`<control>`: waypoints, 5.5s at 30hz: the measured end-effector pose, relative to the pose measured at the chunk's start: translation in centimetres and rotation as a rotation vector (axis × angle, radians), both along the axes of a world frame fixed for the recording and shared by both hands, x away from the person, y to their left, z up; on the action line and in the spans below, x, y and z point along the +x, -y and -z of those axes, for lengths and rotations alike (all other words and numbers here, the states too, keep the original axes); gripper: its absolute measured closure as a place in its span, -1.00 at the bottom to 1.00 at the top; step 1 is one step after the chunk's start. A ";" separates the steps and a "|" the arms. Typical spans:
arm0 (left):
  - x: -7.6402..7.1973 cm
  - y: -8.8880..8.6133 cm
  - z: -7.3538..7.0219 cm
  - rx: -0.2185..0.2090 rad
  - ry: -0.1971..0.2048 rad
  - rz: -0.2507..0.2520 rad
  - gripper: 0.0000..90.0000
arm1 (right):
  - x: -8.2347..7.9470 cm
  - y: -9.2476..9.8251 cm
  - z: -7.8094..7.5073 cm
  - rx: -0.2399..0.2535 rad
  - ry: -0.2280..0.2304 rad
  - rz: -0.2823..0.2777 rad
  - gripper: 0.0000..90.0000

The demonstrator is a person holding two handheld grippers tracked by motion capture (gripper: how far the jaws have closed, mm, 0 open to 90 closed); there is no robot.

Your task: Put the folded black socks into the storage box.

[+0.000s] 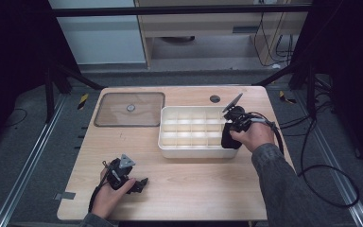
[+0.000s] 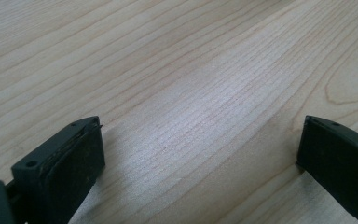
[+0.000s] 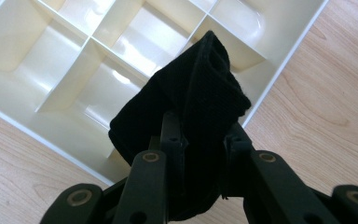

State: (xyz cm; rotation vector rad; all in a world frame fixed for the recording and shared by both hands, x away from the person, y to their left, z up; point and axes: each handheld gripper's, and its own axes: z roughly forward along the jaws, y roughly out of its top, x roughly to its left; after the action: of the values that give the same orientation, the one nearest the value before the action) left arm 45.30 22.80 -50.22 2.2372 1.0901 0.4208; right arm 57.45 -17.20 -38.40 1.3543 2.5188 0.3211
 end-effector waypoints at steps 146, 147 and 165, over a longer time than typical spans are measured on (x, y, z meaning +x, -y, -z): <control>0.1 0.0 0.0 0.002 -0.004 0.001 -1.00 | 0.1 -0.3 0.2 0.025 -0.034 -0.012 1.00; 0.1 0.0 0.0 0.002 -0.004 0.001 -1.00 | 0.1 -0.4 0.4 0.027 -0.037 -0.015 1.00; 0.1 0.0 0.0 0.002 -0.005 0.002 -1.00 | -0.2 -0.7 1.7 0.022 -0.045 -0.011 1.00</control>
State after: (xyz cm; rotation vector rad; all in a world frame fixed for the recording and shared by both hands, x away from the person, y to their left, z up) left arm 45.37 22.81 -50.18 2.2419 1.0904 0.4159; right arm 57.26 -16.53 -40.14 1.3714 2.5677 0.3247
